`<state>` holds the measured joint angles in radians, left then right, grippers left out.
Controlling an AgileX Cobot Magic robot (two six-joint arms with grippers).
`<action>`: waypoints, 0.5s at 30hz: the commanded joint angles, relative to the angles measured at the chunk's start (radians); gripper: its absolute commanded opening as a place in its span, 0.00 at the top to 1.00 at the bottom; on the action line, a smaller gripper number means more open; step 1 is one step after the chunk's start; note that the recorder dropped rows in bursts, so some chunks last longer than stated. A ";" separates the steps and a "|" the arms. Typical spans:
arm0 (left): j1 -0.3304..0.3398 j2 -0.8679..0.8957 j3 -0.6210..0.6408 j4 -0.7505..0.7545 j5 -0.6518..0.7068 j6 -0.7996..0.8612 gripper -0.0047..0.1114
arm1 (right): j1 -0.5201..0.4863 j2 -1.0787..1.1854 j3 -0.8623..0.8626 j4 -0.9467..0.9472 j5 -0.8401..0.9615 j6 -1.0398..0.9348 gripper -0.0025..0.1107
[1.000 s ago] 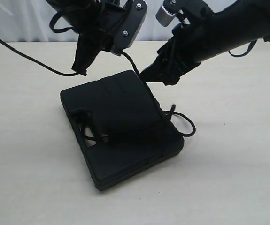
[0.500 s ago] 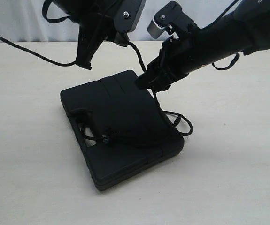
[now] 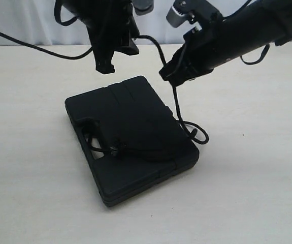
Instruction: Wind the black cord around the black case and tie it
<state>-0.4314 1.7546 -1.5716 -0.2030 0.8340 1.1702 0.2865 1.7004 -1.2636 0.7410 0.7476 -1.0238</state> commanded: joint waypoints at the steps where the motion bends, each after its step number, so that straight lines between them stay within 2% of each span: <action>1: 0.005 -0.058 0.003 0.111 0.024 -0.409 0.53 | -0.072 -0.021 -0.052 -0.025 0.019 0.132 0.94; 2: 0.018 -0.068 0.003 0.229 0.095 -0.675 0.53 | -0.112 -0.026 -0.080 -0.025 0.022 0.190 0.94; 3: 0.031 -0.068 0.003 0.269 0.154 -0.819 0.53 | -0.135 -0.026 -0.092 -0.025 0.022 0.211 0.94; 4: 0.065 -0.066 0.022 0.286 0.262 -1.037 0.53 | -0.176 -0.028 -0.105 -0.025 0.022 0.234 0.94; 6: 0.127 -0.057 0.133 0.262 0.346 -1.209 0.53 | -0.232 -0.028 -0.109 -0.025 0.036 0.244 0.94; 9: 0.187 -0.057 0.328 0.195 0.268 -1.327 0.53 | -0.269 -0.026 -0.105 -0.027 0.056 0.244 0.94; 10: 0.204 -0.057 0.417 0.120 0.200 -1.332 0.53 | -0.273 -0.026 -0.105 -0.032 0.059 0.244 0.94; 13: 0.210 -0.057 0.527 -0.022 0.047 -1.332 0.53 | -0.273 -0.026 -0.105 -0.032 0.061 0.244 0.94; 15: 0.210 -0.057 0.598 -0.084 -0.112 -1.339 0.53 | -0.273 -0.026 -0.105 -0.032 0.072 0.248 0.94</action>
<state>-0.2227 1.7040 -1.0280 -0.2176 0.8694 -0.1536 0.0178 1.6781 -1.3668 0.7101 0.8064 -0.7804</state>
